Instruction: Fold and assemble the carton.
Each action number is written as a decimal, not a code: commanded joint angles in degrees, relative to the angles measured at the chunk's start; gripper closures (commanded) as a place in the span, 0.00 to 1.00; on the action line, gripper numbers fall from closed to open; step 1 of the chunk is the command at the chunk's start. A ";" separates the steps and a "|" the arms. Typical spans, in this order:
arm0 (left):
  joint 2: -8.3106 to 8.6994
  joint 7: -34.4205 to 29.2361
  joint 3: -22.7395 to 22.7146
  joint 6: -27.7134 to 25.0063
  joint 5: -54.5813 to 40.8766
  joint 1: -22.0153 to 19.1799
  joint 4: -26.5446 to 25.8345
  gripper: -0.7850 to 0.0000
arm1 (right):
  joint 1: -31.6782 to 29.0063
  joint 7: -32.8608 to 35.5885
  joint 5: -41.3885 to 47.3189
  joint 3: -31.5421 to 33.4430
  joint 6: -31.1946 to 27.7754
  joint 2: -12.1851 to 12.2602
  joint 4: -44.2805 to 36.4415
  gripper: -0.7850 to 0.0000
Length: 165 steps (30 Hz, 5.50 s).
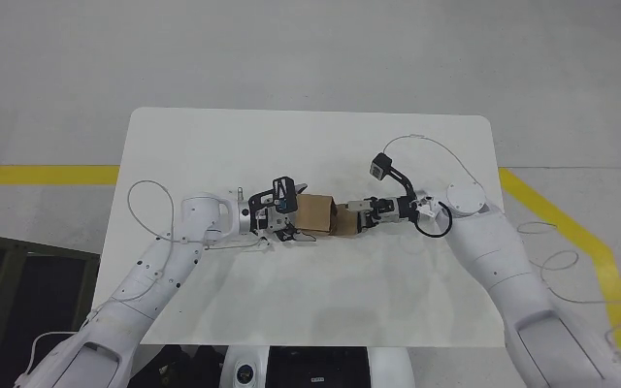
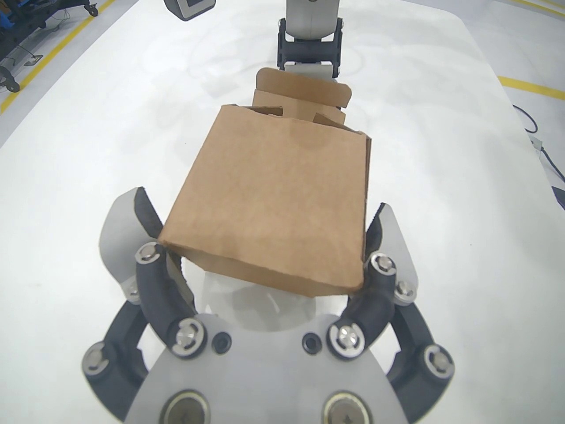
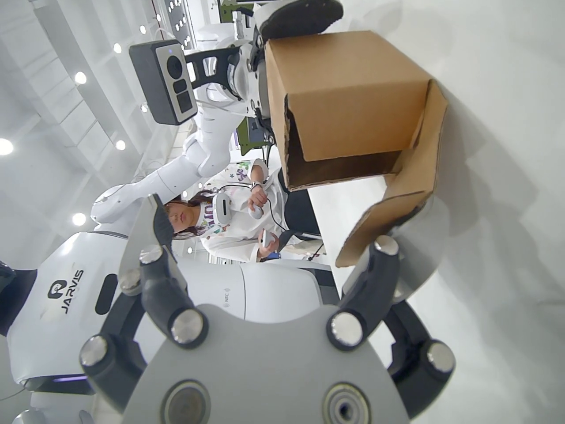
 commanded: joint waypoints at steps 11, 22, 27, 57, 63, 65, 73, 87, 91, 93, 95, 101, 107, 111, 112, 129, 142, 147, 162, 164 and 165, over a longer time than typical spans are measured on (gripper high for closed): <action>0.01 0.07 -0.25 -0.20 0.16 0.07 0.06 0.00 | 0.58 0.49 3.71 -1.01 0.49 -1.03 -1.68 0.00; 0.01 0.10 -0.38 -0.28 0.21 0.22 0.18 0.00 | 0.66 -0.44 2.92 -2.27 -0.44 -1.69 -1.22 0.00; 0.00 0.00 -0.44 -0.29 0.22 0.26 0.33 0.00 | 0.70 -0.96 2.72 -2.18 -0.96 -1.77 -0.22 0.55; 0.01 -0.03 -0.74 -0.37 0.54 0.55 0.61 0.00 | 1.95 -3.75 -3.21 -2.42 0.03 -2.21 5.53 0.83; -0.05 0.06 -0.57 -0.34 0.74 0.50 0.61 0.00 | 2.00 -3.96 -3.84 -1.99 -0.12 -2.10 5.69 0.80; -0.07 0.05 -0.55 -0.33 0.69 0.51 0.66 0.00 | 1.95 -3.95 -4.03 -1.90 -0.10 -2.08 5.58 0.81; -0.06 0.11 -0.67 -0.20 0.84 0.52 0.64 0.00 | 2.28 -4.37 -5.65 -2.46 0.46 -2.32 3.40 0.87; -0.07 0.20 -0.71 -0.42 0.88 0.63 0.34 0.00 | 3.00 -5.06 -7.55 -3.00 1.25 -2.67 1.37 0.76; -0.03 0.27 -0.82 -0.54 0.90 0.66 0.52 0.00 | 2.87 -4.77 -7.25 -2.14 0.83 -2.39 1.05 0.64; -0.02 0.25 -0.86 -0.53 1.02 0.65 0.56 0.00 | 2.67 -4.54 -7.33 -1.60 0.81 -2.13 0.98 0.63; -0.01 0.33 -0.89 -0.50 1.05 0.67 0.60 0.00 | 2.42 -4.36 -7.44 -1.05 0.83 -1.86 0.76 0.67; -0.03 0.32 -0.91 -0.45 0.95 0.70 0.72 0.00 | 1.54 -4.38 -7.92 0.21 1.26 -1.19 -0.25 0.90; 0.07 0.64 -1.59 -0.13 0.61 0.54 1.16 0.00 | 1.03 -4.88 -8.22 2.15 0.90 -0.37 -1.66 1.00; 0.53 0.72 -3.51 -0.85 -0.86 0.80 1.64 0.00 | 0.39 -5.28 -8.66 4.56 -0.32 0.62 -3.94 1.00; 0.71 0.80 -4.29 -1.31 -1.92 1.12 1.79 0.00 | 0.16 -5.42 -8.87 5.27 -0.66 0.91 -4.59 1.00; 4.84 -9.32 -17.72 -3.11 -24.67 2.83 -0.51 0.00 | -2.92 -13.64 -14.19 15.80 -13.64 4.69 -9.19 0.00; 4.57 -15.36 -18.97 2.33 -30.78 -3.96 4.88 0.00 | -0.62 -33.81 -31.08 20.90 -26.10 6.30 -7.30 0.00; 5.06 -16.18 -20.86 1.72 -31.70 -4.31 5.69 0.00 | 0.66 -36.38 -33.89 22.72 -26.69 7.04 -6.71 0.00; 5.99 -18.01 -24.31 1.85 -34.90 -3.47 5.26 0.00 | 1.14 -39.84 -38.58 24.81 -24.49 8.32 -6.58 0.00; 5.98 -18.01 -24.31 1.85 -34.84 -3.48 5.26 0.00 | 1.14 -39.82 -38.56 24.81 -24.50 8.31 -6.58 0.00; 5.98 -18.00 -24.31 1.86 -34.84 -3.48 5.26 0.00 | 1.14 -39.82 -38.55 24.80 -24.50 8.31 -6.58 0.00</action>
